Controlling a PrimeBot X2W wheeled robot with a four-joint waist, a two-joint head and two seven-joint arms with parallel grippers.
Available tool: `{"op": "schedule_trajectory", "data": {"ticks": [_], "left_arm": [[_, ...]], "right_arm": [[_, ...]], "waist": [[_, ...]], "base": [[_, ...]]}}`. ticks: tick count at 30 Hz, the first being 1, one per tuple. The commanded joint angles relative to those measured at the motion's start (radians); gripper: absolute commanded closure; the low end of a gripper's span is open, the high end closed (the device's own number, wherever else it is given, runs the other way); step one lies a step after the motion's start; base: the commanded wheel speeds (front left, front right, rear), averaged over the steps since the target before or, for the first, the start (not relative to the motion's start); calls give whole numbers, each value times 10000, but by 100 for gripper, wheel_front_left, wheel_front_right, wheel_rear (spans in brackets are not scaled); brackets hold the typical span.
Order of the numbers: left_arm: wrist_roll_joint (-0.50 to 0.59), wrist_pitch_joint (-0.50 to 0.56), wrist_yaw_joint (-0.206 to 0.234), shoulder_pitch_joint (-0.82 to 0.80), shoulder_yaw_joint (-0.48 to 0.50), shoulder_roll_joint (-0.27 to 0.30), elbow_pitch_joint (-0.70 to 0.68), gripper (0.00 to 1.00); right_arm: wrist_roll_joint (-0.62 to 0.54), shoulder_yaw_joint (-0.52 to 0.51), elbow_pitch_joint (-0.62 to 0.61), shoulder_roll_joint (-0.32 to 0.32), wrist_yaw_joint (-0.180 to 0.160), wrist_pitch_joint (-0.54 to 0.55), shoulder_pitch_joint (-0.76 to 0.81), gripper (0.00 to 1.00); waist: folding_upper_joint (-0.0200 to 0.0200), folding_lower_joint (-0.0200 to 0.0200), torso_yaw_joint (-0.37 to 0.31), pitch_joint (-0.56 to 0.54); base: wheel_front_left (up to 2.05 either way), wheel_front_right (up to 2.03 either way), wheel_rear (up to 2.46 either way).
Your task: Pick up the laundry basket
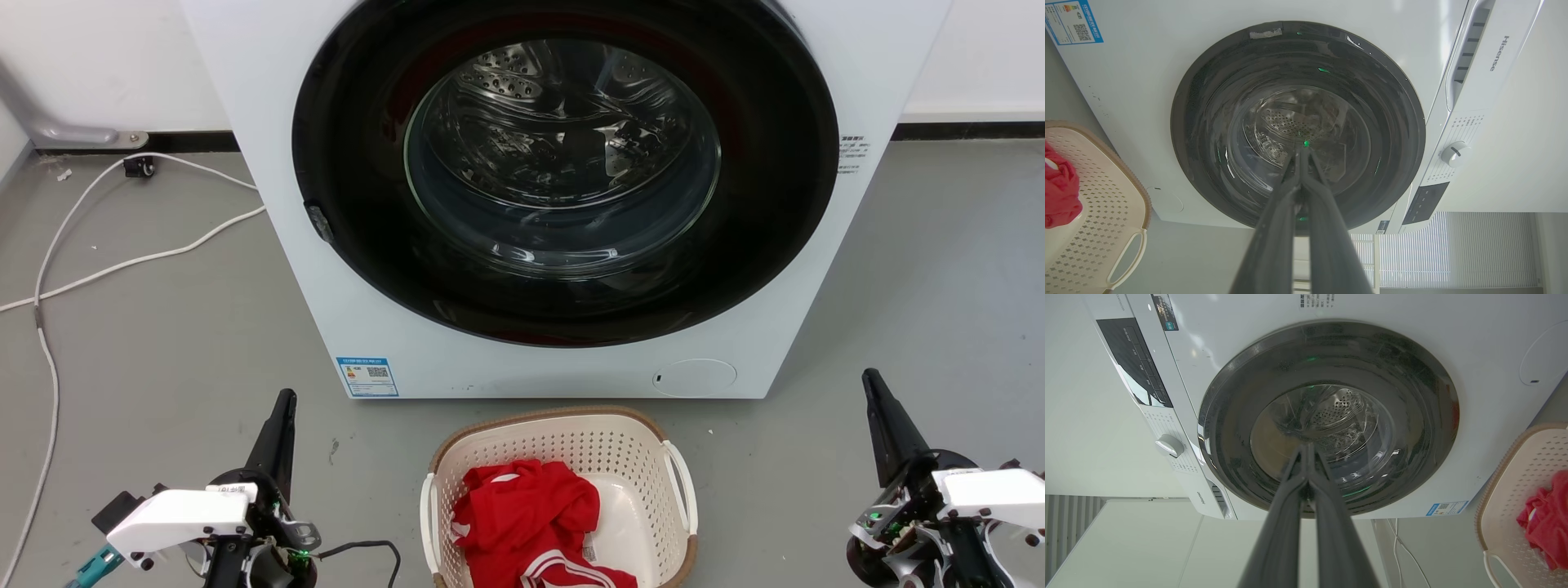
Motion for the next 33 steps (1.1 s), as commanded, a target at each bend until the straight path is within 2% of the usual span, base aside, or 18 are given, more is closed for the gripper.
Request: {"op": "schedule_trajectory", "data": {"ticks": [1,27,28,29,30,31,33], "left_arm": [[36,30,-32,-96,22,-8,14,100],[91,83,-32,-102,71,-38,16,100],[21,16,0,-2,45,-35,1,0],[16,0,0,18,34,-42,41,0],[11,-7,8,81,28,-61,121,100],[27,-35,7,102,-6,-69,145,0],[68,-139,7,87,-117,-70,130,0]], "right_arm": [[-35,-11,14,33,0,10,-119,100],[-81,-51,16,61,0,51,-123,100],[-14,-36,1,27,0,18,-3,0],[-13,-30,39,27,0,13,23,0],[-12,-23,117,35,0,9,93,100],[-13,-12,112,39,-2,-15,120,0],[-23,34,33,40,-2,-102,137,0]], "waist": [[0,0,0,0],[0,0,0,0],[0,0,0,0],[0,0,0,0],[0,0,-1,0],[0,0,0,1],[0,0,1,4]], "base": [[0,0,0],[0,0,0],[0,0,0],[0,0,0],[0,0,0],[0,0,0],[0,0,0]]}}
